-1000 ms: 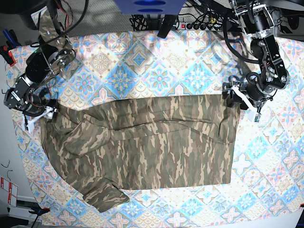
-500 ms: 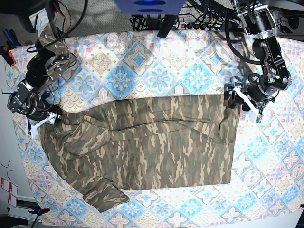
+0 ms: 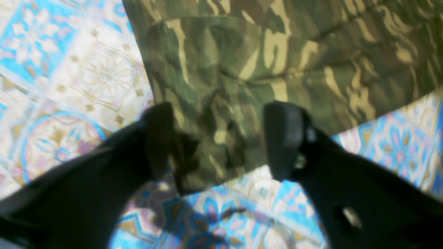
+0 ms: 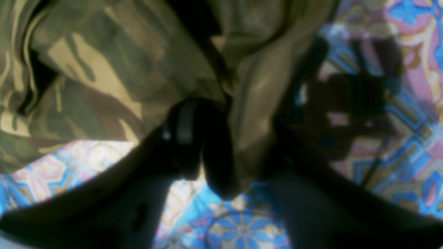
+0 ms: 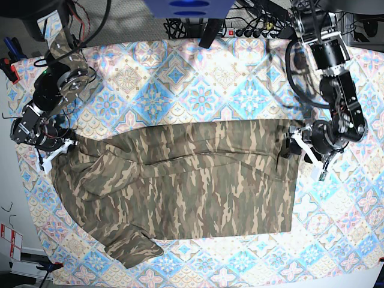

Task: Fold the T-shirt properly
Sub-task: 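Grasp the folded shirt edge again with both grippers, then drag the shirt with both grippers toward the robot, flattening it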

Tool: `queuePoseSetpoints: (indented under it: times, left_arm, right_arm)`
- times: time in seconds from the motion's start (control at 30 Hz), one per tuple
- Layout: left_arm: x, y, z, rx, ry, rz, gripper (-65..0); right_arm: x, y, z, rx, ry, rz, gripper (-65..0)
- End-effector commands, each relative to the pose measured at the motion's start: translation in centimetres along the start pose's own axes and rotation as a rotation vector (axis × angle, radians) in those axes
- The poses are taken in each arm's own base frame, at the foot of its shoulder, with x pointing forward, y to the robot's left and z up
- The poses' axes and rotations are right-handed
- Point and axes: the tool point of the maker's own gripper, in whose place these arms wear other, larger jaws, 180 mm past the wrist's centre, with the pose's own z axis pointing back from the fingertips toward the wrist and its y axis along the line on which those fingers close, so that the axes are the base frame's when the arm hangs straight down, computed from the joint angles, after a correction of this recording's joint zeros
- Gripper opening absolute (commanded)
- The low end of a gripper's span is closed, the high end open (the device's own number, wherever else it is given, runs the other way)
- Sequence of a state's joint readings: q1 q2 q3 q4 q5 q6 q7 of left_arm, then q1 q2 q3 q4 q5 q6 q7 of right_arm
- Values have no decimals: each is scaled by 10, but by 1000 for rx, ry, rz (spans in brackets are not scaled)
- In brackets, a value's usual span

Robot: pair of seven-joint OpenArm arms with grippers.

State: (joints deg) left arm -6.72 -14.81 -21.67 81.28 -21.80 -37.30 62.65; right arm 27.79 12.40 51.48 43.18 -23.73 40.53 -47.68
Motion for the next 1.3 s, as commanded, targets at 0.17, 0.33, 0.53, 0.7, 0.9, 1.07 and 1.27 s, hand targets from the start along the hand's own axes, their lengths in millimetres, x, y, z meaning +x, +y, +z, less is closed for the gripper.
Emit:
queuePoseSetpoints:
  times: [0.17,0.33,0.53,0.7,0.9,1.07,1.27]
  left_arm:
    - [-18,17,-4,-19,1,24,-185]
    - [-35,23,-13,-32,13,86,-185]
    - [-51,14,-33,-79,12,161,-182]
    - [-52,-16,-56,-156,52,159,-187]
    - [-57,-52,-70,-226,74,132,-205]
    - [-78,-67,-73,-254,126,115,-456]
    - [-98,-69,-70,-254,166,117,-630]
  right_arm:
    - [9,-11,8,-38,-5,7,-339]
    - [1,-14,7,-43,7,7,-339]
    - [2,-12,6,-44,12,23,-339]
    - [4,-8,5,-48,31,73,-340]
    - [4,-8,5,-48,31,73,-417]
    - [-1,-4,2,-51,62,121,-580]
    - [-15,-4,-1,-63,108,172,-635]
